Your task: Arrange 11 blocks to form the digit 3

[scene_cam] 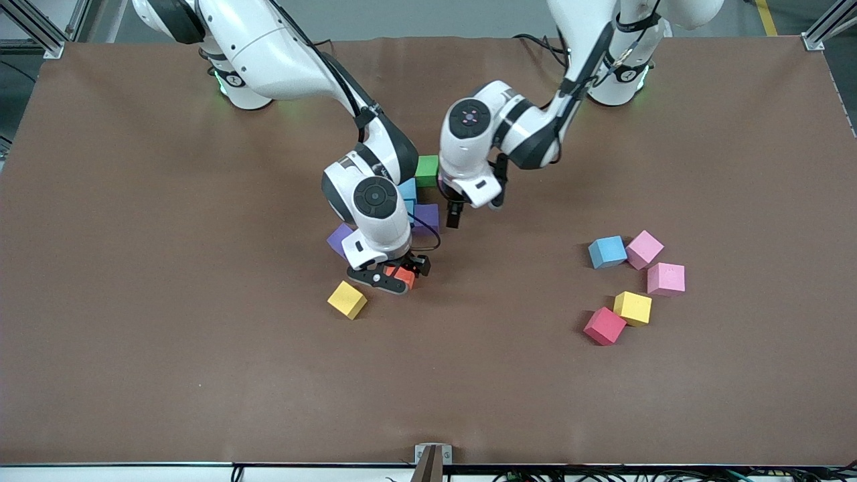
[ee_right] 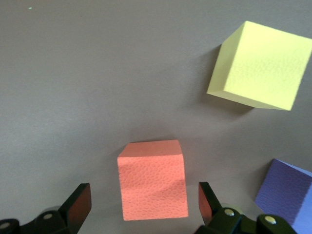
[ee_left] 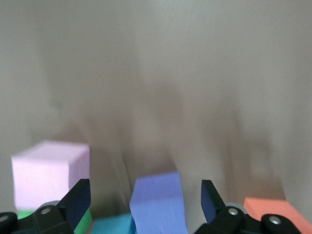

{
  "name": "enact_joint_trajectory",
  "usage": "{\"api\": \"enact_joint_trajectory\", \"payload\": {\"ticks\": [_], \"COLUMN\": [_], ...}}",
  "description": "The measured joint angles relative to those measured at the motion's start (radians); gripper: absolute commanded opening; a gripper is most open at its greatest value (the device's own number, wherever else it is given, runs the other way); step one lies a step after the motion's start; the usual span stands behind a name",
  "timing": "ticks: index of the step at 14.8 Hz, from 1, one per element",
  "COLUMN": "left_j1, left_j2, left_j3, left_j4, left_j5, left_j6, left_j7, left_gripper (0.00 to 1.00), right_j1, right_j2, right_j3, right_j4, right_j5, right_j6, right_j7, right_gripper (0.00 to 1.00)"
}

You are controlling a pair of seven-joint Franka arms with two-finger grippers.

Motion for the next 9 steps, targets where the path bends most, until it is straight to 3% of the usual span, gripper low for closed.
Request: {"api": "enact_joint_trajectory", "payload": {"ticks": [4,9], "left_j1": [0.157,0.346], "left_j2": [-0.082,-0.054], "left_j3": [0.005,0.006], "left_j4": [-0.056,-0.014], "left_j5": [0.007,0.135], "left_j6": [-0.044,-0.042], "left_j7": [0.225,0.389], "left_gripper": [1.00,1.00], "right_j1": [0.007,0.008], "right_j2": [0.022,0.048], "right_j3": [0.000,-0.001], "right_j4": [0.000,0.000], "right_j5": [-0.009,-0.026], "right_j6": [0.012,0.018], "right_j7": [0.000,0.001], "right_gripper": [0.97,0.92]}}
